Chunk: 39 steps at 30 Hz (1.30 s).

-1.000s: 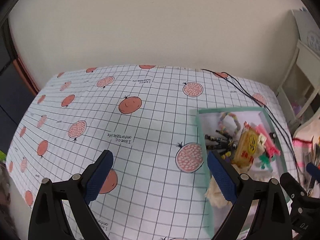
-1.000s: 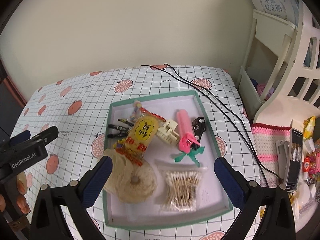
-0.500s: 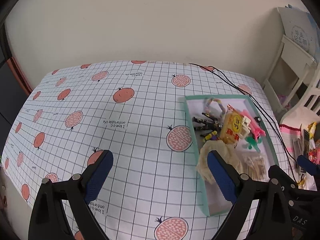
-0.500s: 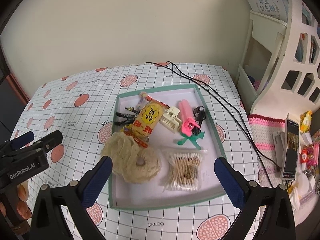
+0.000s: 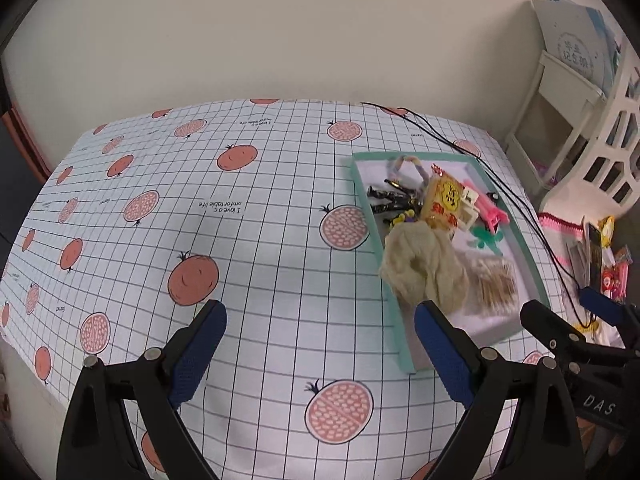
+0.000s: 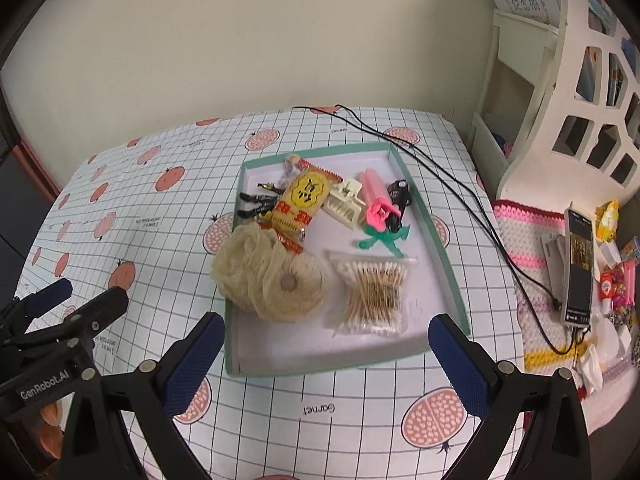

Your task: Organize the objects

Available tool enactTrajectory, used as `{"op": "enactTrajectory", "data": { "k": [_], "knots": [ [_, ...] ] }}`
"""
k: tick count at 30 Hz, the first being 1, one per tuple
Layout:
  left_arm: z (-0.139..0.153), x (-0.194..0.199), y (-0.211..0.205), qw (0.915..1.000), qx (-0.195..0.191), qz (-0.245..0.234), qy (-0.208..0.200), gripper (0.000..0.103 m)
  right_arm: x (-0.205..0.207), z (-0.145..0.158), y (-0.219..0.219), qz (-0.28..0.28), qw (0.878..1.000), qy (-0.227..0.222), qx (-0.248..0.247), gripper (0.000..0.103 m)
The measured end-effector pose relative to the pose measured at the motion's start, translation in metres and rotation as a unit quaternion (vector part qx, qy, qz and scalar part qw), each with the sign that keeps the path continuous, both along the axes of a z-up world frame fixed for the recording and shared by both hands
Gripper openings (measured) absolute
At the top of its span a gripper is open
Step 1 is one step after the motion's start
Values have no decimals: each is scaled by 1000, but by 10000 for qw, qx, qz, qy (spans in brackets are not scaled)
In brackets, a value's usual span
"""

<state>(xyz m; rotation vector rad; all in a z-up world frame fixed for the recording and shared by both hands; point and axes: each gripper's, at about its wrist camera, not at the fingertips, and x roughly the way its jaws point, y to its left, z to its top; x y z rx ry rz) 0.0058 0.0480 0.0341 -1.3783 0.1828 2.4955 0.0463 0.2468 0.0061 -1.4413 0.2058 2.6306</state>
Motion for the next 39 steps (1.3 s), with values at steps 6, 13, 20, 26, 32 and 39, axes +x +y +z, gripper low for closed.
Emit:
{"op": "enactTrajectory", "data": {
  "k": [6,13,20,26,32,39],
  "knots": [
    [-3,10,-10,10000,34,62,-11,95,10,-7,-1,-37,9998,-119,-125,103],
    [-11,21,-14,9999,-13,31,-159,95,21,-13,-9,54,9997,-239,-18,103],
    [-22,25,-18,9991,-74,52,-420,95,26,-22,-16,122,9989,-441,120,103],
    [-26,32,-22,9987,-79,38,-502,95,30,-28,-17,110,9980,-598,163,103],
    [-29,31,-27,9981,-98,65,-605,95,34,-32,-19,106,9972,-705,209,103],
    [-36,30,-29,9967,-240,-13,-772,95,37,-30,-18,56,9973,-686,239,103]
  ]
}}
